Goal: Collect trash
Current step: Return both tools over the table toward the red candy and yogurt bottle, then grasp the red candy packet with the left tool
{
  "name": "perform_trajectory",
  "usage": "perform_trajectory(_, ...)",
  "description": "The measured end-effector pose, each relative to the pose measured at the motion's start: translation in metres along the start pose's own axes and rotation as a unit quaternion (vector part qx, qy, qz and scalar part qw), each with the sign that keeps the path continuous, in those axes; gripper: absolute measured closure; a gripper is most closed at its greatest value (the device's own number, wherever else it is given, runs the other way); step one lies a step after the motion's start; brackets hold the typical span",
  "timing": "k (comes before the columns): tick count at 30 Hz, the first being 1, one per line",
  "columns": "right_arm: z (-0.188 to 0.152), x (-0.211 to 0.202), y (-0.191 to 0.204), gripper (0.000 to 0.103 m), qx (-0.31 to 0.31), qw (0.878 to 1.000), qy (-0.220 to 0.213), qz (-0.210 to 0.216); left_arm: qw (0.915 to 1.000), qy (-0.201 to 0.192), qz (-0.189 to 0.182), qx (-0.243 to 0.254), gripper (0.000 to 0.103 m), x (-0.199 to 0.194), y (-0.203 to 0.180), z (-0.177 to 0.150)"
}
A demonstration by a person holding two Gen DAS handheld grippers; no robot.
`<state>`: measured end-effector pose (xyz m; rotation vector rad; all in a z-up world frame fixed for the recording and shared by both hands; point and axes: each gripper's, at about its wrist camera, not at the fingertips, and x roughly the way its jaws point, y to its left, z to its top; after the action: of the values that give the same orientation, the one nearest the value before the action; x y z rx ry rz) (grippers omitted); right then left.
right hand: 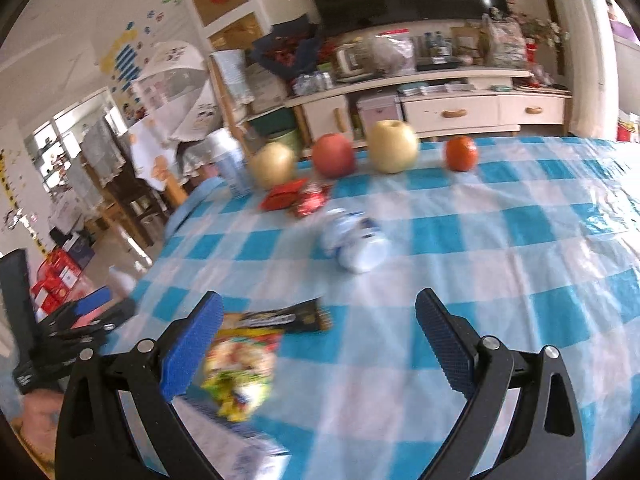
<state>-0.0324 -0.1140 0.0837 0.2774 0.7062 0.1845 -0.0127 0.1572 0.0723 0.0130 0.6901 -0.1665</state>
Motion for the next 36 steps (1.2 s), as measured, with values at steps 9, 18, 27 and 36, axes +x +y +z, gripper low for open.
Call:
perform_trajectory(9, 0.02, 0.043, -0.023, 0.007, -0.031, 0.999, 0.027, -0.005, 0.9988, 0.026, 0.04, 0.011, 0.009, 0.016, -0.016, 0.009)
perform_trajectory(18, 0.034, 0.106, -0.017, 0.007, -0.096, 0.992, 0.075, -0.015, 0.9982, 0.037, 0.047, -0.005, 0.009, 0.05, -0.036, 0.047)
perform_trajectory(27, 0.045, 0.13, -0.025, 0.007, -0.118, 0.989, 0.092, -0.015, 0.9926, 0.058, -0.02, -0.105, 0.009, 0.143, -0.055, 0.117)
perform_trajectory(36, 0.048, 0.128, -0.04, 0.007, -0.092, 0.991, 0.096, 0.003, 0.9733, 0.096, 0.004, -0.208, 0.009, 0.231, -0.051, 0.141)
